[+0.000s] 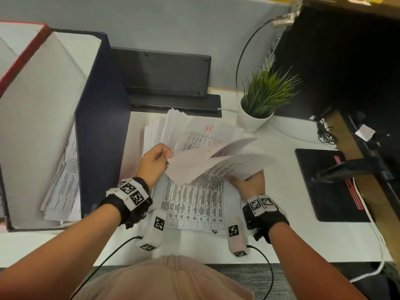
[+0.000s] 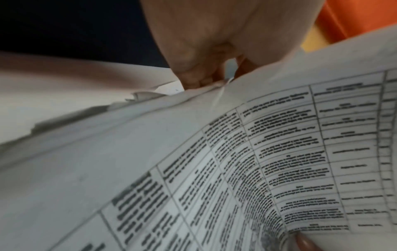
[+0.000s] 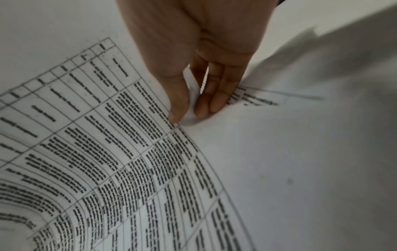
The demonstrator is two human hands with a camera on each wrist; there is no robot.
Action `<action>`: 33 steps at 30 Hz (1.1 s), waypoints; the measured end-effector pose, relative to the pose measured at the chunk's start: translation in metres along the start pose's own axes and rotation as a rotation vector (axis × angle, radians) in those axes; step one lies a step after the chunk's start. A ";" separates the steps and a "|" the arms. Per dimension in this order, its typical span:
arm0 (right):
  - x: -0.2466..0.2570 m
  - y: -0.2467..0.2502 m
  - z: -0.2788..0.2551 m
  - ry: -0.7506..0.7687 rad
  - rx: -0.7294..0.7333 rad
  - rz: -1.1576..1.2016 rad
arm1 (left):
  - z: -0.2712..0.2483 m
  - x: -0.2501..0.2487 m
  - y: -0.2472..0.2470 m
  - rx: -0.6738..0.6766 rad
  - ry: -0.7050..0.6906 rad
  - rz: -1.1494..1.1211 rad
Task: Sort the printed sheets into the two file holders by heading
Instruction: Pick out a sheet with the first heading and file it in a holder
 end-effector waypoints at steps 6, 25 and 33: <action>0.003 -0.004 0.001 0.001 0.062 -0.014 | -0.001 0.002 0.000 0.052 0.097 -0.084; -0.020 -0.011 0.016 -0.256 0.225 0.268 | 0.016 0.008 0.004 -0.023 0.406 -0.101; -0.024 -0.015 0.010 -0.276 0.187 0.484 | 0.038 0.002 -0.007 0.143 0.285 0.472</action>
Point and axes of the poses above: each hand's wrist, its own z-axis towards the middle knuckle, its own y-axis out of the back of the hand, x = y × z, the point moved 6 cm from there along z, towards the middle knuckle, and after that the axes turned 12 degrees about -y, right-handed, at the moved point
